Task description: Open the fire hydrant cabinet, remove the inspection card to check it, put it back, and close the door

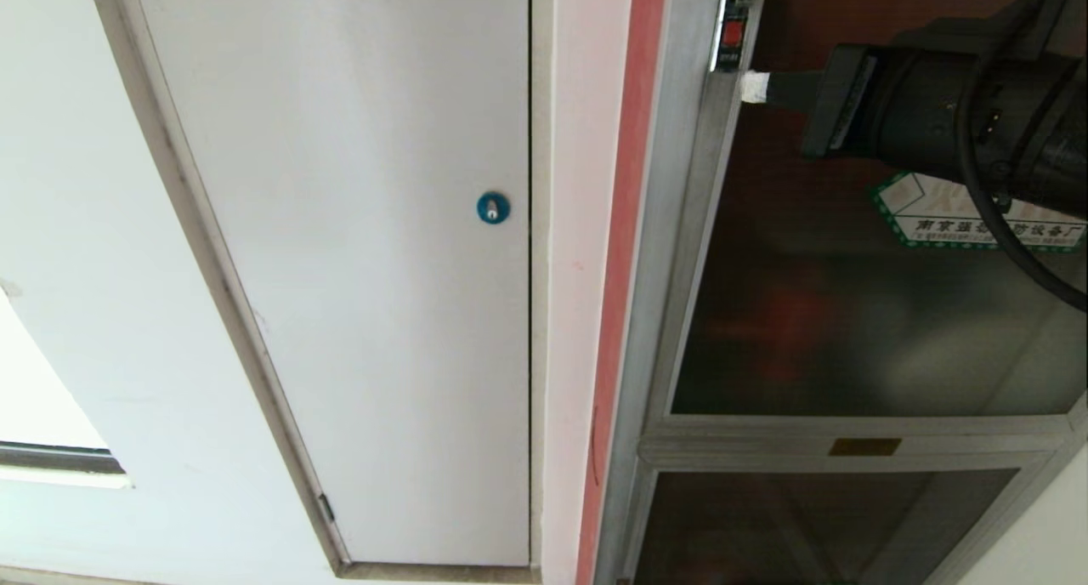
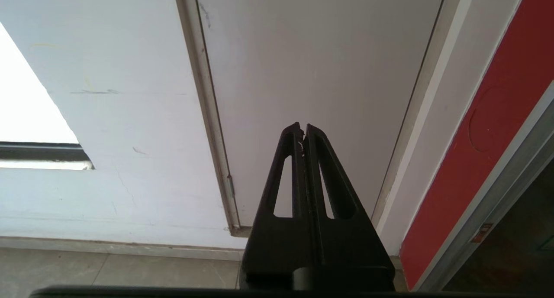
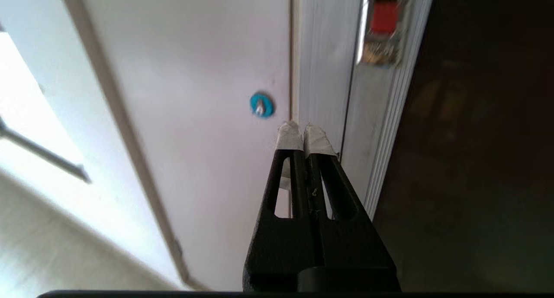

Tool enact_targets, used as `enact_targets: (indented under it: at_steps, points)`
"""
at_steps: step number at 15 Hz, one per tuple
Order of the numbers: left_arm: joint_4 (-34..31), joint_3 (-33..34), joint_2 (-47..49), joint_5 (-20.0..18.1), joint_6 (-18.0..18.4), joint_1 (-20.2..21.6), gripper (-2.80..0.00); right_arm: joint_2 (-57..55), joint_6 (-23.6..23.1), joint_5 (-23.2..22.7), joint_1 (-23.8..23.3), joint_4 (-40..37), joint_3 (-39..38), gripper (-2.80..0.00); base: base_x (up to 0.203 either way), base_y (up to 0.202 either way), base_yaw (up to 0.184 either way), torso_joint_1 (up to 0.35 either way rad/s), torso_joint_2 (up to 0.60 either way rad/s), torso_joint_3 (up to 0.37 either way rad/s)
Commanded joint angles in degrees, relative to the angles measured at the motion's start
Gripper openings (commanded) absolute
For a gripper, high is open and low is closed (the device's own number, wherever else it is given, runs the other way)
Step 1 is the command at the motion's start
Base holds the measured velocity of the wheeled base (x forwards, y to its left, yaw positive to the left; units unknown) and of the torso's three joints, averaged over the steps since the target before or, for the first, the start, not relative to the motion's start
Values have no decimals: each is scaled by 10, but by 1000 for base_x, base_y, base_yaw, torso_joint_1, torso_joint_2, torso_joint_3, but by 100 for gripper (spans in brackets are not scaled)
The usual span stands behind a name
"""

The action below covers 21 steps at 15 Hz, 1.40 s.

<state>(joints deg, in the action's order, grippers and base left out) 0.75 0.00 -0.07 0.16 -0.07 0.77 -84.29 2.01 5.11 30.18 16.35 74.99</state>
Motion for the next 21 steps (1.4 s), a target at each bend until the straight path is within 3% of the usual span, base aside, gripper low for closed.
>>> enact_targets:
  at_steps: [1, 9, 12, 13, 14, 21]
  points:
    - [0, 4, 1, 0, 0, 0, -280, -5, -4, 50, 24, 47, -17, -280, 0, 0, 0, 0, 0, 0]
    - [0, 4, 0, 0, 0, 0, -280, -72, -120, 147, 33, 261, -40, -280, 0, 0, 0, 0, 0, 0]
    - [0, 4, 0, 0, 0, 0, -280, -80, -142, 179, 46, 296, -42, -280, 0, 0, 0, 0, 0, 0]
    - [0, 4, 0, 0, 0, 0, -280, -80, -143, 189, 49, 296, -40, -198, 0, 0, 0, 0, 0, 0]
    - [0, 4, 0, 0, 0, 0, -280, -79, -144, 190, 49, 296, -39, 0, 0, 0, 0, 0, 0, 0]
    - [0, 4, 0, 0, 0, 0, -280, -117, -147, 207, 46, 293, 19, 0, 0, 0, 0, 0, 0, 0]
